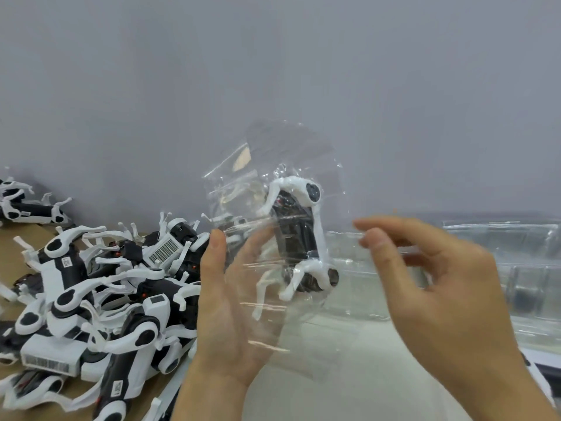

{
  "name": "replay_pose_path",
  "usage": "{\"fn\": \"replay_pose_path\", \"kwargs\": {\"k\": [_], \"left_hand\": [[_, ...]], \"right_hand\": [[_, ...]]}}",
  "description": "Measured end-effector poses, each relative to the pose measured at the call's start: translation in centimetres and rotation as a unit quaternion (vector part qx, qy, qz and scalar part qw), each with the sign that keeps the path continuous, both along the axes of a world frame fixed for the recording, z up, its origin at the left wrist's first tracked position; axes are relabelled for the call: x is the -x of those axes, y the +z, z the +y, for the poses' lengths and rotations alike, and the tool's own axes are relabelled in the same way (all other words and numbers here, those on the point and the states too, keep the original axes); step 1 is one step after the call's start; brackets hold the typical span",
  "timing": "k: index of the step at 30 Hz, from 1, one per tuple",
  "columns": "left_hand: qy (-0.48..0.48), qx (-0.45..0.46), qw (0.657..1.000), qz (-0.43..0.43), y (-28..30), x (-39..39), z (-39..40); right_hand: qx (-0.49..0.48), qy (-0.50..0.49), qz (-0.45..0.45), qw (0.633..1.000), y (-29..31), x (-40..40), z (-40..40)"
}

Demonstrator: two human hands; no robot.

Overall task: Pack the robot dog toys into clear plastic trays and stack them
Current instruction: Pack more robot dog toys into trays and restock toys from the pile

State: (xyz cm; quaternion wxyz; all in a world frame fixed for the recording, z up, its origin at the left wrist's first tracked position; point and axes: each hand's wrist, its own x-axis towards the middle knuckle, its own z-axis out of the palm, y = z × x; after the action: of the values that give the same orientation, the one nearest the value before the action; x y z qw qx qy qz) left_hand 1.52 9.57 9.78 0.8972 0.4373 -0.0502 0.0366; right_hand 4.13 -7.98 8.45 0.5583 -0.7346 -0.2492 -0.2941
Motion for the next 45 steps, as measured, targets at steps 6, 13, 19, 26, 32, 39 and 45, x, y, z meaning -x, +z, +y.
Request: {"fn": "replay_pose_path", "kwargs": {"k": [6, 13, 19, 26, 32, 39, 45], "left_hand": [[0.060, -0.235, 0.970, -0.010, -2.6, 0.6, 1.3], [0.019, -0.605, 0.796, -0.013, -2.4, 1.4, 0.7], [-0.048, -0.735, 0.672, 0.070, -3.0, 1.2, -1.2], [0.024, -0.707, 0.704, 0.063, -3.1, 0.7, -1.4], [0.181, -0.758, 0.581, 0.234, -4.3, -0.1, -0.3], [0.165, -0.711, 0.648, 0.218, -4.6, -0.9, -1.4], [0.147, -0.636, 0.734, 0.185, -4.7, -1.1, -1.7]], "right_hand": [[-0.135, -0.078, 0.047, 0.987, 0.7, -1.2, -2.6], [-0.206, -0.107, 0.108, 0.967, 1.0, -1.5, -4.3], [-0.138, -0.075, 0.140, 0.978, 0.7, -1.5, -4.2], [-0.031, -0.016, 0.164, 0.986, -0.1, -1.2, -2.1], [0.002, -0.018, 0.164, 0.986, -0.6, -1.2, -1.7], [0.054, -0.001, 0.203, 0.978, -1.7, -1.5, -1.6], [0.201, 0.060, 0.220, 0.953, -1.8, -0.6, -0.5]]}}
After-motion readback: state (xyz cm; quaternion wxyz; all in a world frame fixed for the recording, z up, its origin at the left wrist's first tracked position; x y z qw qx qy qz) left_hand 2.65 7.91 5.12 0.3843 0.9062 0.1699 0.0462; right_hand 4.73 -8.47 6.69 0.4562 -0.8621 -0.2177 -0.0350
